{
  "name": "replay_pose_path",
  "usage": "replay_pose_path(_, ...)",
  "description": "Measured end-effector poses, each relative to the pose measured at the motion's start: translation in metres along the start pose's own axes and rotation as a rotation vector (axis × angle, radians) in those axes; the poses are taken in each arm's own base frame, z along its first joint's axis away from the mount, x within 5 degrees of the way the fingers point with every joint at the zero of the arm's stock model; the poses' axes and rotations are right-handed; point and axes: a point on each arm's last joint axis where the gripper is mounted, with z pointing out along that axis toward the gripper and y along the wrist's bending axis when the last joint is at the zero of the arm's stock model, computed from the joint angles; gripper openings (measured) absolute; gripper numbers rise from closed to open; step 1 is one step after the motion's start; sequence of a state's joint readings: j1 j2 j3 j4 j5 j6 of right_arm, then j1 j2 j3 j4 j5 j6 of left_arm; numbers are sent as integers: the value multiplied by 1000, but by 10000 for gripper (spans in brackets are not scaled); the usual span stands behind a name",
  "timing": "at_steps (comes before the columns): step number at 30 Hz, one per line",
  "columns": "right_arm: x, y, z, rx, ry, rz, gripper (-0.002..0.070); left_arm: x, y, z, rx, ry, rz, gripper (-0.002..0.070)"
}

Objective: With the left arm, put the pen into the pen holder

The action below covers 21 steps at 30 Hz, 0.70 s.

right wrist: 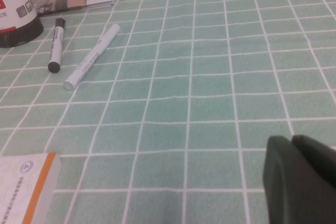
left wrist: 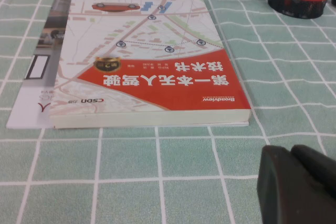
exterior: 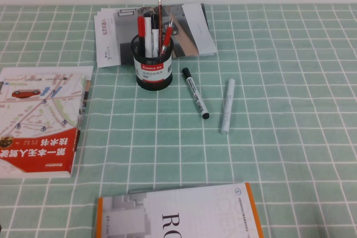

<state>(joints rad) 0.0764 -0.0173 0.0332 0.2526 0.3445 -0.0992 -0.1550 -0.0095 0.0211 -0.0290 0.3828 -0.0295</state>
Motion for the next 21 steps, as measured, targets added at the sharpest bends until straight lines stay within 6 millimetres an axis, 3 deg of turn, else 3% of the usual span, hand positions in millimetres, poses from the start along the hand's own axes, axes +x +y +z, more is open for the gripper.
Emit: replay_pose_path(21, 0, 0, 0, 0, 0, 0, -20, -4, -1, 0, 11, -60, -33, -3)
